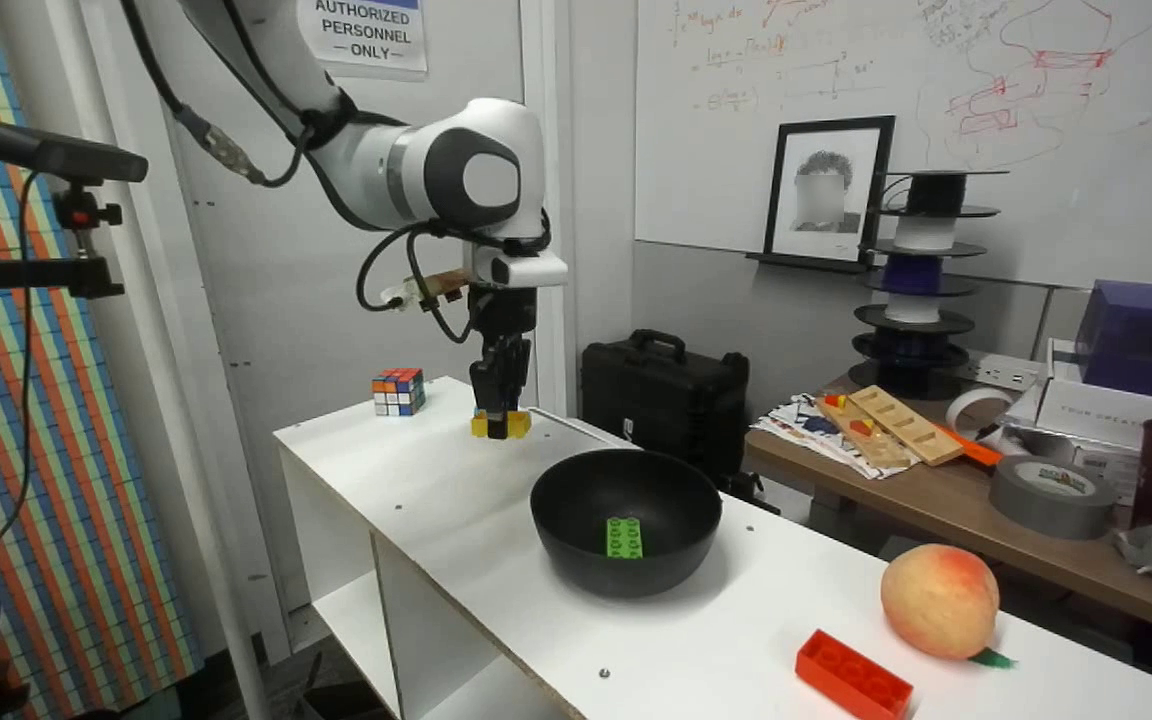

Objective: Place the green, yellow, blue and red blocks inside the black bowl

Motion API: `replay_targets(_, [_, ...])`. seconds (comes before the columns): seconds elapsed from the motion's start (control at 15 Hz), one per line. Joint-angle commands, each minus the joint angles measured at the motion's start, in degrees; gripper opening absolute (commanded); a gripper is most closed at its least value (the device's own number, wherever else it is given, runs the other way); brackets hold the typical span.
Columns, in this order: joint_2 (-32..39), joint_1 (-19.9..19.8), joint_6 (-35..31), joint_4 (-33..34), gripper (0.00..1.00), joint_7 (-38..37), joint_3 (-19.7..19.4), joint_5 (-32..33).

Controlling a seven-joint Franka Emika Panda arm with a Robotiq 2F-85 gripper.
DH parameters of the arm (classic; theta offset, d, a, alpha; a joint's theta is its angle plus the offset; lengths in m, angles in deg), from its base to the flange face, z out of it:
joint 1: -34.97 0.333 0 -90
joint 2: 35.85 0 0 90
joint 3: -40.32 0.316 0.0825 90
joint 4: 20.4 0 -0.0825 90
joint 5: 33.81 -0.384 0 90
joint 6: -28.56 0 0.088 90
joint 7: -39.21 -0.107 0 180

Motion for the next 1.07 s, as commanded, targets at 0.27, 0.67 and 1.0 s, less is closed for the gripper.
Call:
replay_targets(0.27, [-13.17, -9.42, -1.12, -13.24, 0.11, 4.19, -2.34, -1.71])
replay_targets(0.67, [-11.99, -8.98, -0.92, -11.35, 0.62, 1.83, -6.43, 5.13])
replay_targets(1.0, [-13.08, -5.67, 0.26, -12.10, 1.00, 3.70, -5.32, 12.24])
